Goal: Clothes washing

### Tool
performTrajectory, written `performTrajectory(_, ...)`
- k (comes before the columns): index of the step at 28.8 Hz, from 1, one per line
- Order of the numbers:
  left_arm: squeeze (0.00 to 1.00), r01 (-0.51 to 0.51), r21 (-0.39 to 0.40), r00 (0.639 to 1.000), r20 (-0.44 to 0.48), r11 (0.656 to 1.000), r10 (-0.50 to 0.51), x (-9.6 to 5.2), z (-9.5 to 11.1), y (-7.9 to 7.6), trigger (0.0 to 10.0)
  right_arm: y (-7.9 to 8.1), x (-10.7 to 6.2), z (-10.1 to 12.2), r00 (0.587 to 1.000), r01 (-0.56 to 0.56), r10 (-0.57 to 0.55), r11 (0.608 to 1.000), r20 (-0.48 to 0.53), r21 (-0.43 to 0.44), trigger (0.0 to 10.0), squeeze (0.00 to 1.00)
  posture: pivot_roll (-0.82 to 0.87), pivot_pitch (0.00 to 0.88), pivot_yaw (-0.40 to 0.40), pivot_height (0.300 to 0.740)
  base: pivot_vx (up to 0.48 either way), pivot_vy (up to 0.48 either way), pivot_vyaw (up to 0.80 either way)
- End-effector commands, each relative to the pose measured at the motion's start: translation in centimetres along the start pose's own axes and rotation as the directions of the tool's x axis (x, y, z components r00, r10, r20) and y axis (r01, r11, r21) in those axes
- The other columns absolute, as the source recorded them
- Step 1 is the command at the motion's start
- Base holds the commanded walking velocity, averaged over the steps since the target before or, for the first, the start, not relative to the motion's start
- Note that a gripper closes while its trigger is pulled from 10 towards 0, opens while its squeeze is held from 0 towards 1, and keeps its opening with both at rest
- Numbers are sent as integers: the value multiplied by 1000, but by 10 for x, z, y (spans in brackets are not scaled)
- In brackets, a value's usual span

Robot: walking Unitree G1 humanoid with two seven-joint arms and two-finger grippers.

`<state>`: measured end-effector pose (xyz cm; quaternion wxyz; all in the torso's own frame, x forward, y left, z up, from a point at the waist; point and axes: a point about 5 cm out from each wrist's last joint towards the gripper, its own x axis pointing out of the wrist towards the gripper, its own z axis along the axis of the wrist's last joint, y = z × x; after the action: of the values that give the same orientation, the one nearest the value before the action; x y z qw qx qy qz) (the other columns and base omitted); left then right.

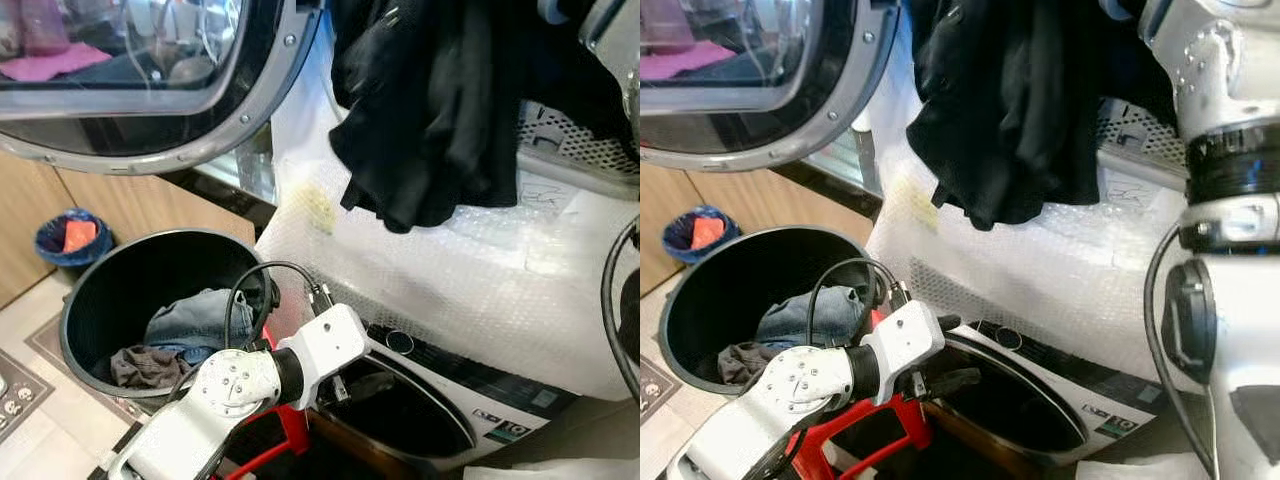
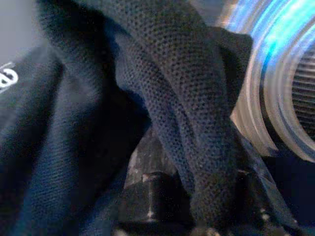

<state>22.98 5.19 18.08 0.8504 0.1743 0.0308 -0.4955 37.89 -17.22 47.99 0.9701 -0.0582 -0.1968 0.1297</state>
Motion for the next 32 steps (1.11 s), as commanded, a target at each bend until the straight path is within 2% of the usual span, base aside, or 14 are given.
performTrajectory(1, 0, 0, -8, 1000, 11, 1000, 0, -1, 4, -6, 10000, -16, -4, 22, 990, 116, -115, 993, 75, -8, 10000, 0, -46, 280, -127, 740, 0, 0, 0)
performTrajectory(4, 0, -12, -41, 1000, 0, 999, 12, -2, 2, -10, 10000, -32, -7, 33, 957, 265, -264, 964, 117, 11, 10000, 0, -53, 297, -140, 740, 0, 0, 0)
performTrajectory(10, 0, -26, -67, 1000, -6, 997, 26, -2, 3, -13, 10000, -52, -17, 45, 885, 427, -432, 902, 172, 70, 10000, 0, -55, 307, -149, 740, 0, 0, 0)
performTrajectory(11, 0, -37, -87, 999, -6, 996, 36, -3, 2, -15, 10000, -62, -24, 56, 841, 473, -492, 871, 226, 135, 10000, 0, -56, 309, -156, 740, 0, 0, 0)
performTrajectory(16, 0, -48, -109, 999, -10, 993, 48, -3, 2, -19, 10000, -71, -34, 73, 787, 496, -540, 842, 298, 212, 10000, 0, -52, 305, -164, 740, 0, 0, 0)
performTrajectory(17, 0, -57, -128, 998, -10, 990, 56, -3, 2, -22, 10000, -77, -42, 88, 738, 504, -570, 822, 361, 266, 10000, 0, -48, 296, -172, 740, 0, 0, 0)
performTrajectory(18, 0, -57, -128, 998, -10, 990, 56, -3, 2, -22, 10000, -77, -42, 88, 738, 504, -570, 822, 361, 266, 10000, 0, -48, 296, -172, 740, 0, 0, 0)
performTrajectory(19, 0, -64, -138, 998, -12, 988, 63, -2, 2, -24, 10000, -84, -52, 102, 672, 516, -610, 792, 420, 326, 10000, 0, -45, 294, -177, 740, 0, 0, 0)
performTrajectory(20, 0, -64, -138, 998, -12, 988, 63, -2, 2, -24, 10000, -84, -52, 102, 672, 516, -610, 792, 420, 326, 10000, 0, -45, 294, -177, 740, 0, 0, 0)
performTrajectory(23, 0, -72, -148, 997, -15, 986, 70, -1, 3, -26, 10000, -93, -64, 114, 591, 535, -665, 747, 456, 395, 10000, 0, -37, 288, -187, 740, 0, 0, 0)
performTrajectory(26, 0, -81, -158, 997, -18, 984, 79, -1, 3, -27, 10000, -98, -71, 120, 544, 530, -694, 720, 472, 448, 10000, 0, -29, 281, -193, 740, 0, 0, 0)
performTrajectory(29, 0, -97, -168, 995, -22, 981, 95, -3, 4, -29, 10000, -95, -70, 121, 538, 511, -692, 721, 481, 467, 10000, 0, -21, 282, -200, 740, 0, 0, 0)
performTrajectory(31, 0, -122, -184, 993, -28, 975, 118, -4, 3, -29, 10000, -81, -55, 111, 606, 494, -639, 769, 474, 406, 10000, 0, -21, 282, -204, 740, 0, 0, 0)
performTrajectory(32, 0, -122, -184, 993, -28, 975, 118, -4, 3, -29, 10000, -81, -55, 111, 606, 494, -639, 769, 474, 406, 10000, 0, -21, 282, -204, 740, 0, 0, 0)
